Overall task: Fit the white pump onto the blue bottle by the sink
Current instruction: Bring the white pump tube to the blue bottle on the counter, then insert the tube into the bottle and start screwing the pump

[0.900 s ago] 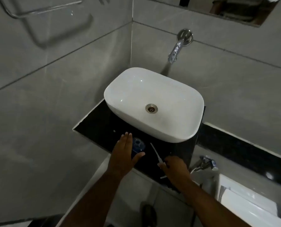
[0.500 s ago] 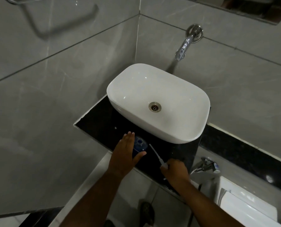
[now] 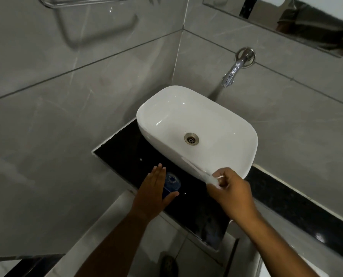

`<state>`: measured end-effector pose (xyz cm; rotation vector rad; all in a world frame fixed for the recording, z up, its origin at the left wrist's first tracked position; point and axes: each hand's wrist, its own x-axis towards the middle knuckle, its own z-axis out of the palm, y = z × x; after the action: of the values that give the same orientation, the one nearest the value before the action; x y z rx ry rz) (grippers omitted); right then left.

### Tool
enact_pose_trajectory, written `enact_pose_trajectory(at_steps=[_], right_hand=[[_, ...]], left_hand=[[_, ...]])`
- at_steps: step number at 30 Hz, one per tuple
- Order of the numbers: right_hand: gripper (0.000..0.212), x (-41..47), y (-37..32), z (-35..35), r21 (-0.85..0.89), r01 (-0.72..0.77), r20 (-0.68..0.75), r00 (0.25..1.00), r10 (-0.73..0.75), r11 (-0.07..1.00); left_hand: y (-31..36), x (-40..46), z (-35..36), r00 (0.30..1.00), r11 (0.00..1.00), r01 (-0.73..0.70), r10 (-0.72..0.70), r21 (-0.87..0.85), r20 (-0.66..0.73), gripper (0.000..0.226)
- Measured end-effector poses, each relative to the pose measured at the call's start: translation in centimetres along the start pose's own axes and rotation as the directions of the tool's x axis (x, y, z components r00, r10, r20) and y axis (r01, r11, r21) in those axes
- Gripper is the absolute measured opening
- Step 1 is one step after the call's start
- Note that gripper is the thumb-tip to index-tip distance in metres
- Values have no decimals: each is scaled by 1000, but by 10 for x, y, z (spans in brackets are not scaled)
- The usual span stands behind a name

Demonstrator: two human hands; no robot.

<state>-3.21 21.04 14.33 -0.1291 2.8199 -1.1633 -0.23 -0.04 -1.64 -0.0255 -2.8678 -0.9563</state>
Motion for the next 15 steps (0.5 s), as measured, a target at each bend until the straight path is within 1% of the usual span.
enact_pose_trajectory(at_steps=[2,5,7,13,15], right_hand=[[16,7,-19,-8,-101,95,77,993,-87,990],[3,18,-42,-12,-256,180,170,975,-139,950],[7,21,-52,-12,-330,221,219,964,-153,918],[17,25,-76,0,-380,375,311,913,-265,846],[15,28,-82,6,-396,399,327,903,-279,827]], left_hand=[[0,0,4,1000,998,20,-21,-54,-18,97],[1,-1,8,999,996,30,-33,-87,-42,95],[0,-1,11,998,995,29,-34,-98,-54,93],[-2,0,17,998,995,40,-43,-88,-41,89],[-3,0,19,998,996,37,-41,-78,-42,88]])
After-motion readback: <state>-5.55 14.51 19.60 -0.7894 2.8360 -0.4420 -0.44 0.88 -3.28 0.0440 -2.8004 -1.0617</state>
